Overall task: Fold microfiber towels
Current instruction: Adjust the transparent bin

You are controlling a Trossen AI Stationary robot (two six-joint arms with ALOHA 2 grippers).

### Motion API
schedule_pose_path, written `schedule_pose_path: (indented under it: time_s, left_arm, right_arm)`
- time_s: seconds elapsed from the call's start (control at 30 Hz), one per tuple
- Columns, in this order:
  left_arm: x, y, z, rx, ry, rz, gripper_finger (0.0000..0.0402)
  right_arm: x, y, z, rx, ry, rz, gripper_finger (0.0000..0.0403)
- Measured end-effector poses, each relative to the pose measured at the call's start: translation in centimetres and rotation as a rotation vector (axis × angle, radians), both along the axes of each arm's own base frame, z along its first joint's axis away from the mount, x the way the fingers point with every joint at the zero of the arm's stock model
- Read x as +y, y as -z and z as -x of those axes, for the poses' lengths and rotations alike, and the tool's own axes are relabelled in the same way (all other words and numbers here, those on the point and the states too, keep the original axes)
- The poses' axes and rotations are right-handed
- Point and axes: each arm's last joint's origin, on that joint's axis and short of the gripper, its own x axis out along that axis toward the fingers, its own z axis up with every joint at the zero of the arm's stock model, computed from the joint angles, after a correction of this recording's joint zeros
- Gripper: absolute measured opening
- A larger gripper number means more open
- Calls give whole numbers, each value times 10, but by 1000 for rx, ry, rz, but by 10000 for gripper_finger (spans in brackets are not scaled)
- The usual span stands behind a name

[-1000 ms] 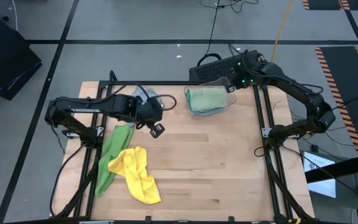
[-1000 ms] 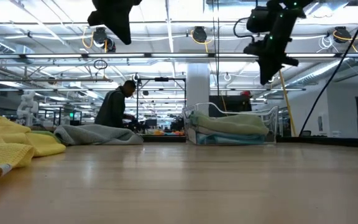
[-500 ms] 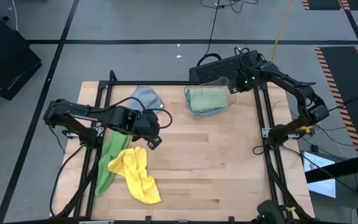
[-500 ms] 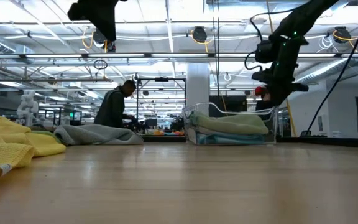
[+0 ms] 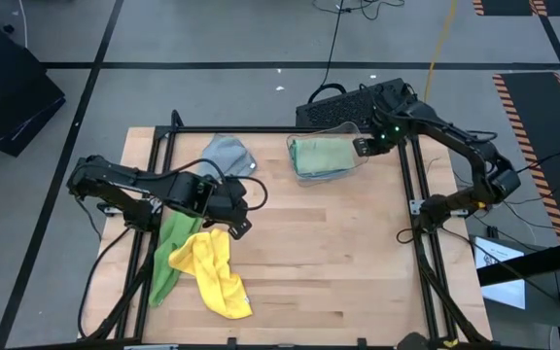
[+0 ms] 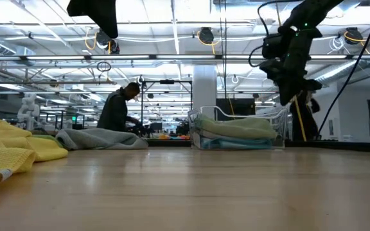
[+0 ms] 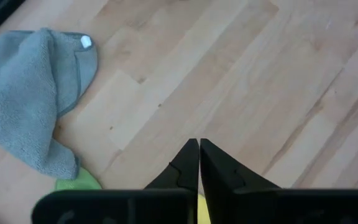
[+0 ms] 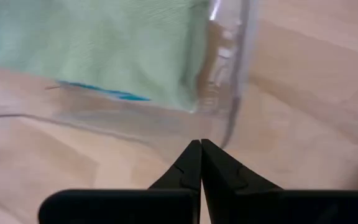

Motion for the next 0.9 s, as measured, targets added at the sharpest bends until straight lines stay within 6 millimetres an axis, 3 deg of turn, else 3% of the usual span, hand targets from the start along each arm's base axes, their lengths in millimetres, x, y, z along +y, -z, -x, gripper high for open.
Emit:
schedule_pose_path:
  time_s: [0.13, 0.27, 0.43, 0.7, 0.9]
  left_arm:
    - [1, 0, 0, -2, -1, -25, 20]
    - [1, 0, 0, 6, 19, -35, 10]
    - [-2, 0, 1, 11, 43, -41, 6]
    - [0, 0, 0, 10, 43, -70, 15]
    - [0, 0, 0, 9, 41, -67, 5]
  right_arm:
    - [10, -6, -4, -25, 0, -5, 0]
    - [15, -9, 1, 63, 35, 32, 0]
    - [2, -6, 4, 72, 84, 77, 0]
    - [-27, 22, -9, 79, 77, 69, 0]
    - [-34, 28, -15, 44, 81, 86, 0]
